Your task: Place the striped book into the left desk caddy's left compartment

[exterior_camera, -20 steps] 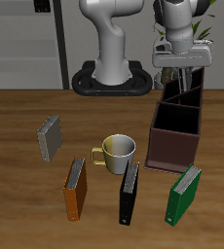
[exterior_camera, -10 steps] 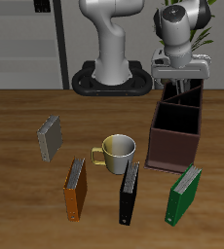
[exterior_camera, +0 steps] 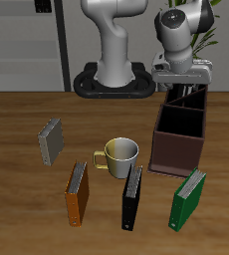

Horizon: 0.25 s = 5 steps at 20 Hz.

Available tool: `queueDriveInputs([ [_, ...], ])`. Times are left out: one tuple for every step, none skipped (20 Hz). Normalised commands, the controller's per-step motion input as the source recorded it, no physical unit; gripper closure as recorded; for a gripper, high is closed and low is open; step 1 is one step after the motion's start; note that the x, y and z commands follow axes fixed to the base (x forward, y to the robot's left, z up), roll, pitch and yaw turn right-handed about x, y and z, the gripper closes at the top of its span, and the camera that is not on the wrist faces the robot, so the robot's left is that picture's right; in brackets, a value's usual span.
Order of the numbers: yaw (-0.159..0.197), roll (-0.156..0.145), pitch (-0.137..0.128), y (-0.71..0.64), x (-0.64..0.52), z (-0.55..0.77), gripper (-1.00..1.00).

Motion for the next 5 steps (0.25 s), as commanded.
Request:
queueDriveInputs([
  [-0.021, -0.017, -0.002, -0.17, 0.01, 0.06, -1.00],
  [-0.035, -0.038, 0.011, -0.08, 0.06, 0.02, -1.00],
  [0.009, 0.034, 0.011, 0.01, 0.04, 0.00, -1.00],
  [-0.010, 0.008, 0.039, -0.02, 0.06, -0.04, -1.00],
  [-0.005, 0.022, 0.040, -0.03, -0.01, 0.04, -1.00],
])
